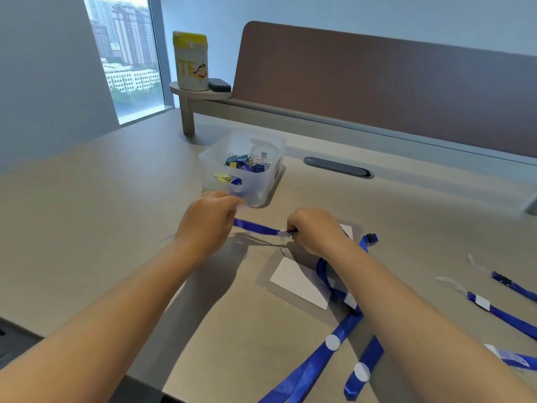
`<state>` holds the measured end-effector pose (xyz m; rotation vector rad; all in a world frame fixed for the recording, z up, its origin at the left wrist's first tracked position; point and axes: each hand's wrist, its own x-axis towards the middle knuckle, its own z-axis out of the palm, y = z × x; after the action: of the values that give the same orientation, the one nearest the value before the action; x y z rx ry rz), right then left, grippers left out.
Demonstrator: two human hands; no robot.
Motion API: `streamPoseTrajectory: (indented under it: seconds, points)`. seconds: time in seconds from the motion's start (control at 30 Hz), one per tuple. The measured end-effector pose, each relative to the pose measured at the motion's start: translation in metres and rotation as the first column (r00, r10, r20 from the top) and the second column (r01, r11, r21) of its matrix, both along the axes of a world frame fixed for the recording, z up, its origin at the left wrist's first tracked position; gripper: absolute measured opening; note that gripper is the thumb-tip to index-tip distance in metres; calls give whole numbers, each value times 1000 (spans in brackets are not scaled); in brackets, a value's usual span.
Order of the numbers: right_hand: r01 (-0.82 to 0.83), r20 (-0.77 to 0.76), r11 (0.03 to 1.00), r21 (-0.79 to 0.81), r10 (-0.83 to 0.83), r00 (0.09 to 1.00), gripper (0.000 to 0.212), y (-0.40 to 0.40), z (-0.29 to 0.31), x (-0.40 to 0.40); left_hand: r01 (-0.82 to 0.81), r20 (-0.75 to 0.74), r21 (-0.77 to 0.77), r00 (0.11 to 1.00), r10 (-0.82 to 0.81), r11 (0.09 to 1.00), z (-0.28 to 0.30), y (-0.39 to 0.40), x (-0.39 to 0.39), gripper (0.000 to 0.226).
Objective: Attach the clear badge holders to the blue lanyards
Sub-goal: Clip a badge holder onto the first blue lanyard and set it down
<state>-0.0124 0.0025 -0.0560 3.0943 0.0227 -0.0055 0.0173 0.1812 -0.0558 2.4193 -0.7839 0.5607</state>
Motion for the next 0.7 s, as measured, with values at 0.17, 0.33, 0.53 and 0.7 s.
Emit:
streamPoseTrajectory:
  seconds: [0.17, 0.33, 0.53, 0.7]
  points:
    - [22, 231, 973, 228, -76, 970, 21, 1, 40, 23, -114, -169, -195, 982, 81, 974, 21, 4, 25, 25]
    - [-11, 394, 866, 500, -216, 893, 21, 6, 81, 67, -230, -274, -345, 952, 137, 910, 41, 12, 51, 30]
    - [-106, 520, 688, 718, -429, 739, 16, 21, 99, 125, -264, -322, -350, 935, 149, 899, 41, 24, 76, 28]
    - [-130, 575, 692, 710, -465, 673, 17, 30, 82, 158, -255, -328, -351, 935, 137, 901, 33, 32, 88, 28]
